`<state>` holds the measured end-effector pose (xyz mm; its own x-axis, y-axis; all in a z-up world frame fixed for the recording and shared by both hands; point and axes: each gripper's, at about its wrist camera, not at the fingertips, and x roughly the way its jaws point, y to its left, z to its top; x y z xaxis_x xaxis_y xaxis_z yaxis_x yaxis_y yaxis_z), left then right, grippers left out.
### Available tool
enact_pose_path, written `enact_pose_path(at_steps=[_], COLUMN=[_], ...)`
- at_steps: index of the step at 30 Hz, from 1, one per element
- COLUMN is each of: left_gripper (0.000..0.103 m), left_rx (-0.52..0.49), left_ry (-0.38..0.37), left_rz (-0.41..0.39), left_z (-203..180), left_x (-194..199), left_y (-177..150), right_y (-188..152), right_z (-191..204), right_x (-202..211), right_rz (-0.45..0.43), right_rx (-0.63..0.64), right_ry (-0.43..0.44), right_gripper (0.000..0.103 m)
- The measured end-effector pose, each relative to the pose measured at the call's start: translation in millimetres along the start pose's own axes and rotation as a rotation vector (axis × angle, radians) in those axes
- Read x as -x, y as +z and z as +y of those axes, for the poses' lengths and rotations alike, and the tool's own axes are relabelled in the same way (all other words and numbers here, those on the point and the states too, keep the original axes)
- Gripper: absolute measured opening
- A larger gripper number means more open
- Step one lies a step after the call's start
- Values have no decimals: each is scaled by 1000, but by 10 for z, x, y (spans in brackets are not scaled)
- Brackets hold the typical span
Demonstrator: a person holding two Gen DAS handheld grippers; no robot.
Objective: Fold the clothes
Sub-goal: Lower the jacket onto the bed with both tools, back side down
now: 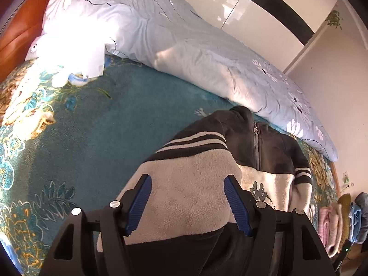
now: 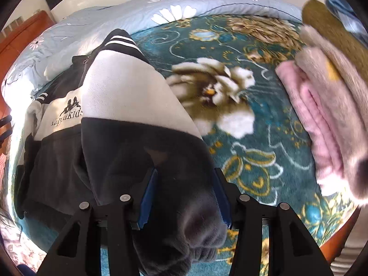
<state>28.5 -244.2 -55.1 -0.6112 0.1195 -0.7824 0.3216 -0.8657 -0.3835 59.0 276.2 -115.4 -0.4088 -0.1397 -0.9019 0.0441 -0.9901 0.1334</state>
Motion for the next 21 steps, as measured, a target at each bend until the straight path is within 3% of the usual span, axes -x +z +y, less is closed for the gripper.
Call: enact_pose_path(at_steps=[10,15,21], left_gripper=[69,69,70], left_rx=[18,20,23], left_ry=[-38,-50,-62], left_rz=[18,16,18], left_z=[12,5,8], left_x=[108,140,168], left_y=[-118,-134,-140], right_y=[-408,-567,-607], right_z=[-267,-416,-389], right_x=[178,205,203], right_rz=[-17,-6,-5], right_rx=[-259,-403,-455], right_ry=[51,121,166], right_gripper=[58,62,62])
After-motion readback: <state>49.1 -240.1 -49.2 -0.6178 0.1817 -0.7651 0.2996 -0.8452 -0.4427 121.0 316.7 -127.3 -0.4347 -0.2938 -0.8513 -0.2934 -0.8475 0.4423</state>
